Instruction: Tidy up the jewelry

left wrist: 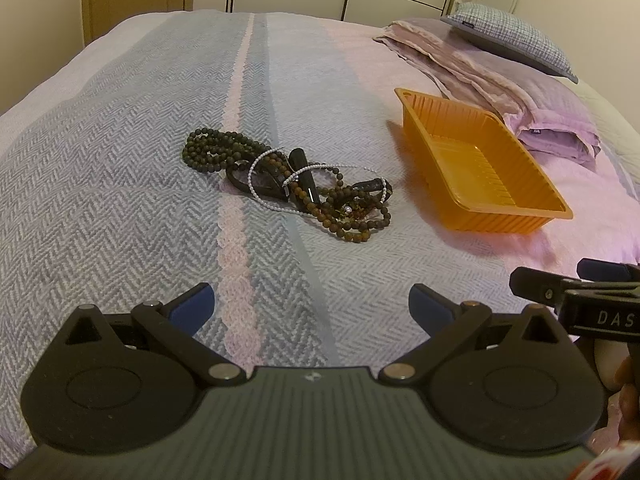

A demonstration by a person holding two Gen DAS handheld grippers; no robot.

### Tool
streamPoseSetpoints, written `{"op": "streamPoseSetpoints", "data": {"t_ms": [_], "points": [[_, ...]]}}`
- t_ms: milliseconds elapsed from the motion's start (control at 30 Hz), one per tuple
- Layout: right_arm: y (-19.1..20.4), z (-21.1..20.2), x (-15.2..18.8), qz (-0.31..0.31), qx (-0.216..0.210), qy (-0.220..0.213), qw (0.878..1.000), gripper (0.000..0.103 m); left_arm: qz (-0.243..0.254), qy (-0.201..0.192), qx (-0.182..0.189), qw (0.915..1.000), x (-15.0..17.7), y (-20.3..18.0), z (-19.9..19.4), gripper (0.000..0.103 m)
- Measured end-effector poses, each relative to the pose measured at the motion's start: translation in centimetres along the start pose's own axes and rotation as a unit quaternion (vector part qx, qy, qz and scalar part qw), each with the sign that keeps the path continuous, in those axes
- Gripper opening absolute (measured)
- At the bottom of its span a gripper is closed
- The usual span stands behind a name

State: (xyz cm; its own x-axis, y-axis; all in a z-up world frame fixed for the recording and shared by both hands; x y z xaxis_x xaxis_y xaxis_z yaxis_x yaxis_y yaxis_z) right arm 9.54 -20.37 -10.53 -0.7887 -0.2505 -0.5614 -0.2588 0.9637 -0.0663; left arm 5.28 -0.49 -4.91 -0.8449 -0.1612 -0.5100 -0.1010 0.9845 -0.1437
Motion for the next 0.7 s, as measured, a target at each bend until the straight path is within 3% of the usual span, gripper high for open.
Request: {"op": "streamPoseSetpoints", "data": {"t_ms": [700], "points": [[0.07, 0.02, 0.14, -0.002, -0.001, 0.0, 1.0, 0.103, 0.001, 0.0, 0.001, 1.0, 0.18, -0.13, 0.03, 0.102]]}}
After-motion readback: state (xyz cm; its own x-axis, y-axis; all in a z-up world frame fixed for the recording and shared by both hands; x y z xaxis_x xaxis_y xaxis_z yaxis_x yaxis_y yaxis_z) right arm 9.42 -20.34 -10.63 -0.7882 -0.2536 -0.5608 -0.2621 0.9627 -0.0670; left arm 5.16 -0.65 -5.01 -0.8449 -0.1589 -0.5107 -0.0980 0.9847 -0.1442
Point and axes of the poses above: each gripper's, at about its wrist camera, not at the fingertips, and z roughly the way its jaws point, y to its left, x to its underside, the point moved 7 cm from there along z, roughly the way its jaws point, and after that the axes turned 12 degrees about y, right-handed, at the moved point
